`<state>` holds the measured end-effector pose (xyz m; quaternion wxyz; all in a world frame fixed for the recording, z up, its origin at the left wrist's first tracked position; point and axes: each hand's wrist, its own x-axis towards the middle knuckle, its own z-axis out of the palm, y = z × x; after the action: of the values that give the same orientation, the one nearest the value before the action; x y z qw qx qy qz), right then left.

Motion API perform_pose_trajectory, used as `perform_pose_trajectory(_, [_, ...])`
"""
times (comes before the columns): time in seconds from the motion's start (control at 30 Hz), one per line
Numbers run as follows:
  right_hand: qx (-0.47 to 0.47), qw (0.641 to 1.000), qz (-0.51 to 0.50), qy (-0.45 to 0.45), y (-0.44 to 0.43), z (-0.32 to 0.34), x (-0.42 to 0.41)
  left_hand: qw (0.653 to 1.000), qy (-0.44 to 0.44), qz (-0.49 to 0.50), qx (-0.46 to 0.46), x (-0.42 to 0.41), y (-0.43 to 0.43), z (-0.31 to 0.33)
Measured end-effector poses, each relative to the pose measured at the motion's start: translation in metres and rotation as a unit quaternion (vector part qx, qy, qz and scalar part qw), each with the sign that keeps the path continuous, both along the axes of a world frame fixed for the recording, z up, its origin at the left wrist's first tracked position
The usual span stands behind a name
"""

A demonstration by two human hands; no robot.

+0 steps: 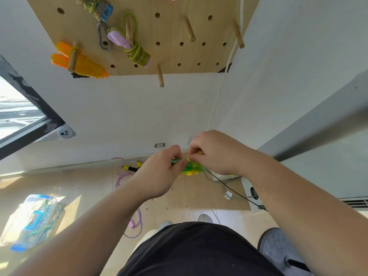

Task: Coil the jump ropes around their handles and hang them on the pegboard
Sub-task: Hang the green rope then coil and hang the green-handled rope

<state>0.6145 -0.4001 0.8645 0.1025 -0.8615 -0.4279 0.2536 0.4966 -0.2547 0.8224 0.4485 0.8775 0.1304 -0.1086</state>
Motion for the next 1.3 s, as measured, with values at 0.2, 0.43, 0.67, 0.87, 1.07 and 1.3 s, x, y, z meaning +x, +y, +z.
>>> perform_pose_trajectory(0.2, [0.065, 0.995, -0.051, -0.050, -0.013, -0.006, -0.019, 0.993, -0.034, 0.117, -0.011, 0.003, -0.019, -0.010])
perform_pose_trajectory(0.43, [0.235, 0.953, -0.193, -0.001, -0.034, -0.015, -0.039, 0.960, -0.059, 0.233, -0.144, 0.010, -0.028, -0.006])
perform_pose_trajectory(0.67, [0.312, 0.912, -0.240, 0.120, -0.052, -0.016, -0.048, 0.852, -0.043, 0.317, -0.415, 0.012, -0.039, 0.011])
perform_pose_trajectory(0.87, [0.375, 0.857, -0.289, 0.204, -0.058, -0.013, -0.044, 0.783, -0.034, 0.288, -0.551, 0.007, -0.043, 0.026])
perform_pose_trajectory(1.07, [0.339, 0.888, -0.236, 0.200, -0.068, -0.012, -0.033, 0.745, -0.025, 0.260, -0.614, 0.006, -0.032, 0.033])
perform_pose_trajectory(1.3, [0.150, 0.954, -0.097, 0.241, -0.068, 0.007, -0.011, 0.852, 0.038, 0.087, -0.515, -0.006, -0.019, 0.029])
